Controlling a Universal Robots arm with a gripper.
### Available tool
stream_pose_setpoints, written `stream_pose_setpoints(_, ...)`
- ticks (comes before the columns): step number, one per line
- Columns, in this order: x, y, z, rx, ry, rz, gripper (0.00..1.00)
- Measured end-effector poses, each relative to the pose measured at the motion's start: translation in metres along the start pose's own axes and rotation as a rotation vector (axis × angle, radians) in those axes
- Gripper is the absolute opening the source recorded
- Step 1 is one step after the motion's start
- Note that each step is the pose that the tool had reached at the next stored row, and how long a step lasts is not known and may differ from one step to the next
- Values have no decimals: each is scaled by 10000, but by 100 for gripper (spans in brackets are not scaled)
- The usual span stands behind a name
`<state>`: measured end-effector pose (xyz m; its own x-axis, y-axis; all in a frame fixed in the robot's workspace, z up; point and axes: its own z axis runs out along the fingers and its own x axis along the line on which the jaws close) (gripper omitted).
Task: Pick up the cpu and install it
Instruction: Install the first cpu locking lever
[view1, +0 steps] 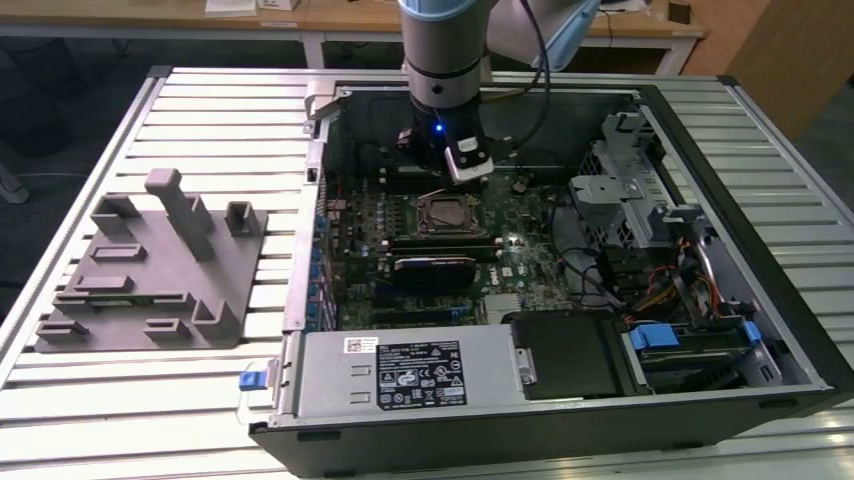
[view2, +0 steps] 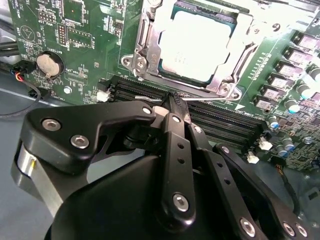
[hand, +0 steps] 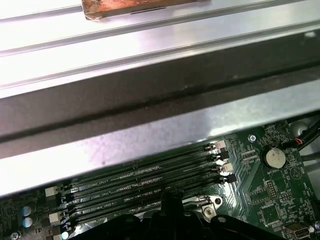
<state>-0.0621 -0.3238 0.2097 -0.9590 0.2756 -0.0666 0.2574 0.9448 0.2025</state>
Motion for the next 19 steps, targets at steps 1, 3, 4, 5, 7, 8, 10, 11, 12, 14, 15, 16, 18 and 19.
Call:
stream_pose_setpoints(1, 0, 0, 0, 1, 0, 0, 11)
stream_pose_setpoints(3, 0, 0, 4, 2, -4, 13, 11)
stream_pose_setpoints(4, 0, -1, 9, 3, -11, 35, 11)
stream_pose_setpoints(5, 1, -2, 13, 8, -25, 73, 11)
stream_pose_setpoints(7, 2, -5, 24, 17, -76, 164, 11)
stream_pose_setpoints(8, 2, -5, 27, 24, -109, 202, 11)
stream_pose_setpoints(10, 2, -7, 31, 30, -203, 261, 11)
stream_pose_setpoints(11, 3, -7, 34, 12, -283, 282, 11)
stream_pose_setpoints(12, 3, -8, 37, -8, -367, 294, 11)
stream_pose_setpoints(14, 3, -8, 40, -39, -490, 299, 11)
stream_pose_setpoints(15, 3, -8, 40, -42, -498, 298, 11)
stream_pose_setpoints(16, 3, -8, 40, -43, -499, 297, 11)
stream_pose_setpoints(18, 3, -8, 40, -44, -500, 297, 11)
stream_pose_setpoints(19, 3, -8, 40, -44, -499, 288, 11)
